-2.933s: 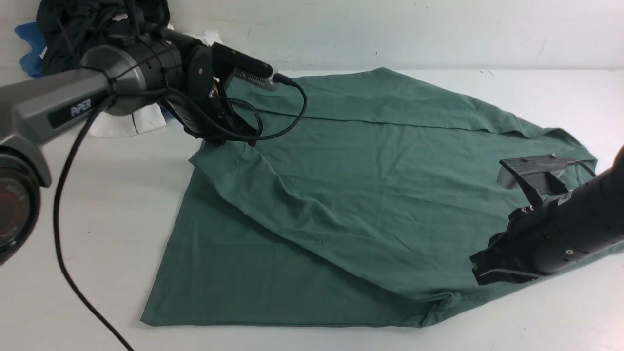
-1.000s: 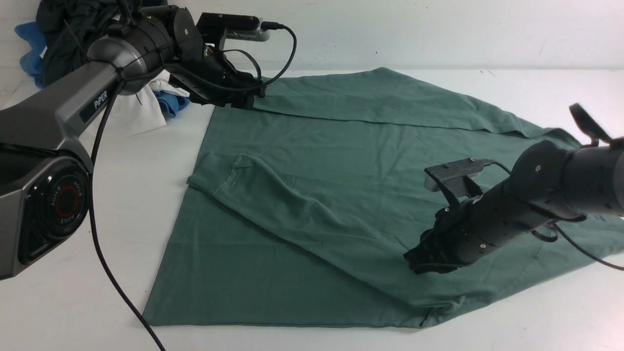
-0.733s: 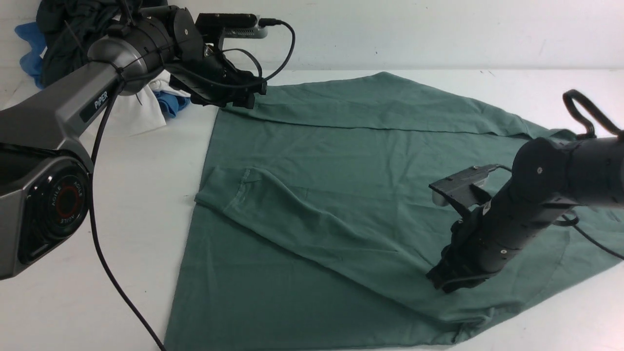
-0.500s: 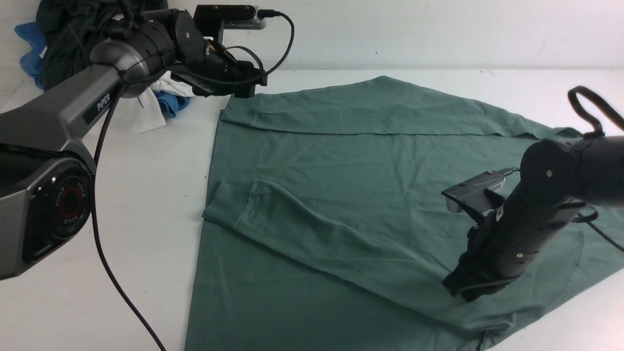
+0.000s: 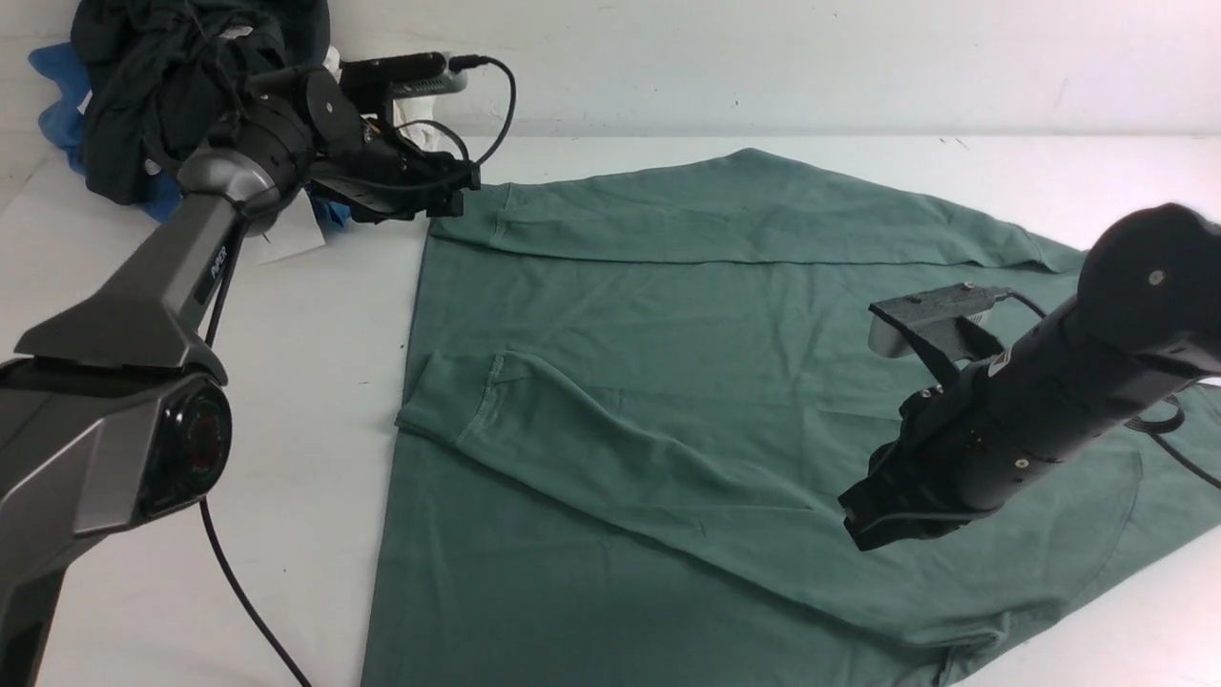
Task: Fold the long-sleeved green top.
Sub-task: Use the left arm to clamp the cuff farthest from it
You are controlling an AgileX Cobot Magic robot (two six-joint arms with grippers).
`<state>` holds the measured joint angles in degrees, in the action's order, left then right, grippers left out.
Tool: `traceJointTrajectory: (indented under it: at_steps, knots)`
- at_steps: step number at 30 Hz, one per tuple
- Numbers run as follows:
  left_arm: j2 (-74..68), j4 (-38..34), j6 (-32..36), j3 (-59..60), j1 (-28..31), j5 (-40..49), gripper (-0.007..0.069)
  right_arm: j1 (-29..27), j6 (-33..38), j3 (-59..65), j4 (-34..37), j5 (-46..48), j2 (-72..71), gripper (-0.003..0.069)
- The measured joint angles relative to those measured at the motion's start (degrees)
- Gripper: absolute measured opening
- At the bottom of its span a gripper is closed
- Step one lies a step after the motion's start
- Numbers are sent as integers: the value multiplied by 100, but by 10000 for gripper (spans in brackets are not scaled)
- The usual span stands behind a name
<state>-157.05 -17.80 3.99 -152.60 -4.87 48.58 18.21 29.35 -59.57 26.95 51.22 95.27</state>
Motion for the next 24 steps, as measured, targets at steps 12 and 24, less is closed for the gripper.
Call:
traceJointTrajectory:
  at_steps: [12, 24]
  knots:
    - [-348, -39, 309, -348, -114, 7, 91, 0, 51, 0, 25, 0, 0, 10]
    - [-353, 234, 567, -1014, -98, 581, 189, 0, 62, 0, 63, -297, 0, 10]
